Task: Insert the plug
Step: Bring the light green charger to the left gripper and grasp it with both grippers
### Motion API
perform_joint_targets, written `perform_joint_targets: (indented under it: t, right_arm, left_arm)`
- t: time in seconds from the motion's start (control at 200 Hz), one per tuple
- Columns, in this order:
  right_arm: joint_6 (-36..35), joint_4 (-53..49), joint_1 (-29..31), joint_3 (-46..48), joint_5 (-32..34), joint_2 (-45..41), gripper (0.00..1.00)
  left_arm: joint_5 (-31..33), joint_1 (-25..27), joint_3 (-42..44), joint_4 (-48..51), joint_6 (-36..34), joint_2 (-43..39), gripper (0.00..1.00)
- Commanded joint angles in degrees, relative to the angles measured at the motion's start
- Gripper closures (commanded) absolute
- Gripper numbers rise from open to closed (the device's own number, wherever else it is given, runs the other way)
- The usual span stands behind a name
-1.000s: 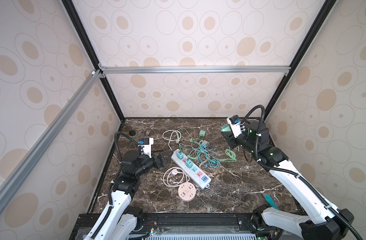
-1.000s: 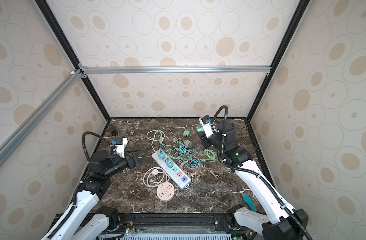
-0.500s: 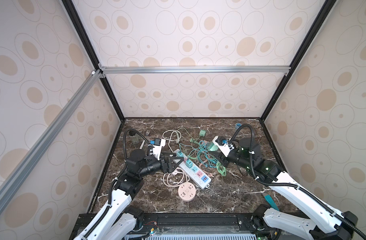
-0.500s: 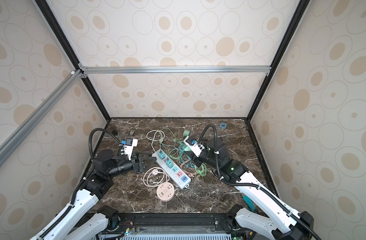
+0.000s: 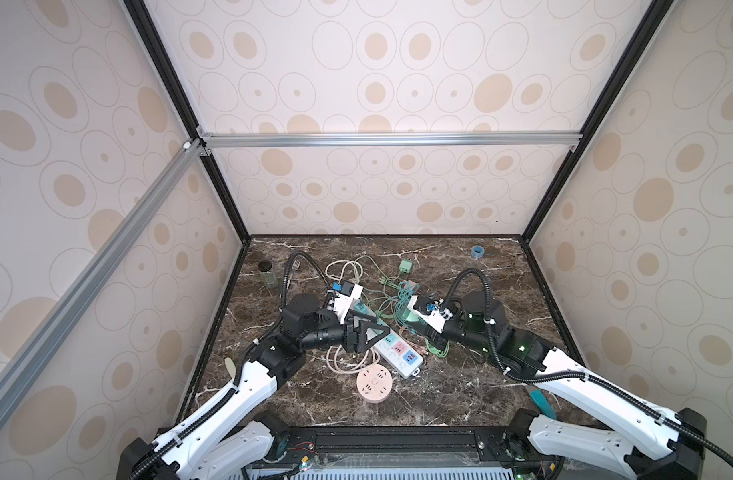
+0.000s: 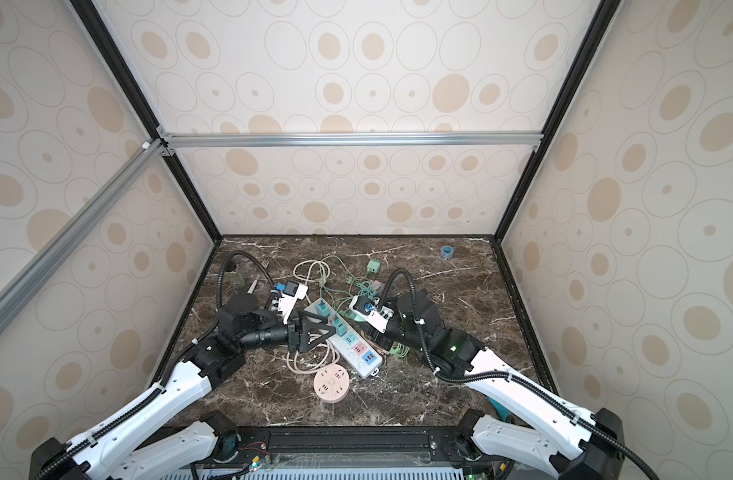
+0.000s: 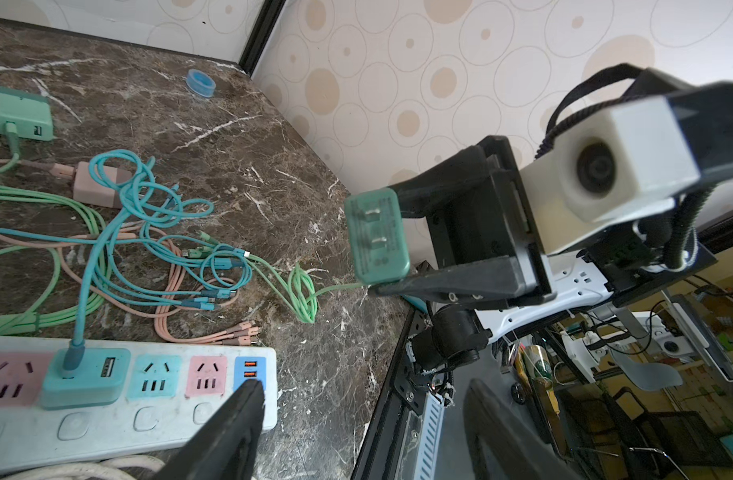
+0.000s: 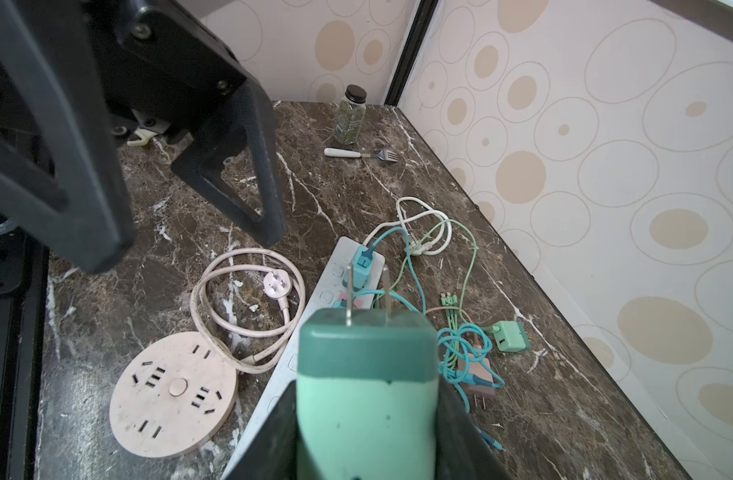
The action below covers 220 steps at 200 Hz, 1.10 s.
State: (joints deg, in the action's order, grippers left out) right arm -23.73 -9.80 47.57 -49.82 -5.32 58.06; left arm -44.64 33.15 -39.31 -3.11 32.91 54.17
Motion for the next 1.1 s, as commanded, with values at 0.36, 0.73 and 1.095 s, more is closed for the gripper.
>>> perform_joint_targets:
  t: [0.36, 0.73, 1.095]
  right_arm:
    - [-4.0, 3.3, 7.7, -0.5, 3.8, 3.8, 0.72]
    - [-7.6, 2.4, 10.7, -1.2, 7.7, 6.3, 0.72]
    - [-7.6, 5.0, 11.3, 0.6, 11.7, 5.7, 0.62]
  left_arm:
    - [-1.6, 2.7, -3.8, -0.7, -1.9, 4.6, 0.39]
    - [-1.6, 3.6, -4.3, -1.2, -2.1, 6.4, 0.57]
    - [-1.3, 3.8, -4.1, -1.1, -2.1, 5.4, 0.8]
